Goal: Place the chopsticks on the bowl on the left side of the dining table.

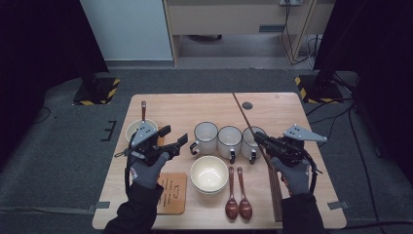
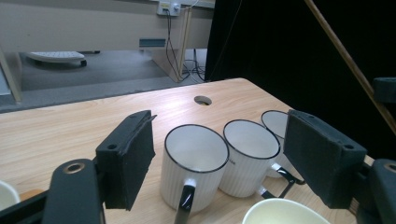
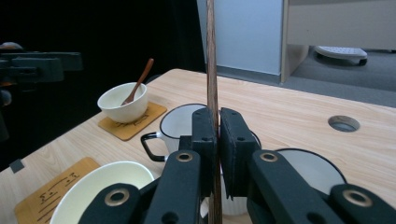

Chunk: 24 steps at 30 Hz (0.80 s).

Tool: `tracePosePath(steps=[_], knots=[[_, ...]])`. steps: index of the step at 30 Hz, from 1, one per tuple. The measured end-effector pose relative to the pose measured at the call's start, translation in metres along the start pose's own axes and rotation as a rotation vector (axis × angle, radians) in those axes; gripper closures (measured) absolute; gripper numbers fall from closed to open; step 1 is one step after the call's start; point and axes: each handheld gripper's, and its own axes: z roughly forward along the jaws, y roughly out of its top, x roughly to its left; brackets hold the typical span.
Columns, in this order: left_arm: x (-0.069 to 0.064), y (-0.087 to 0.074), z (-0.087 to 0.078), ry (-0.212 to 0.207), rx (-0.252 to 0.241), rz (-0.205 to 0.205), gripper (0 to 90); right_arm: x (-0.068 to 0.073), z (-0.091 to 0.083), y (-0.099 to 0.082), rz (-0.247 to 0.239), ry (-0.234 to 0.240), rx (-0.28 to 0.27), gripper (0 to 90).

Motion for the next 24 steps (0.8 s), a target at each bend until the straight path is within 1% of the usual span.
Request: tracePosePath(steps=[5,6,7,13,22,24], knots=[[-0.002,0.001,0.005,-0.007,-0.003,-0.009,24.0,0.007,0.008,0.003,-0.011,0.021,-0.005,85.0],[-0.002,0.001,0.006,-0.001,-0.001,-0.004,24.1,0.009,0.009,0.003,-0.013,0.027,-0.007,85.0],[-0.002,0.001,0.007,-0.008,0.002,-0.007,24.3,0.010,0.011,0.004,-0.012,0.031,-0.008,85.0],[-0.007,0.003,0.012,-0.020,0.000,-0.005,24.9,0.017,0.018,0.002,-0.019,0.048,-0.010,85.0],[-0.017,0.007,0.023,-0.044,0.000,-0.003,25.9,0.025,0.024,0.001,-0.030,0.075,-0.021,85.0],[-0.021,0.007,0.026,-0.054,0.000,-0.003,25.9,0.026,0.026,0.000,-0.031,0.080,-0.022,85.0]])
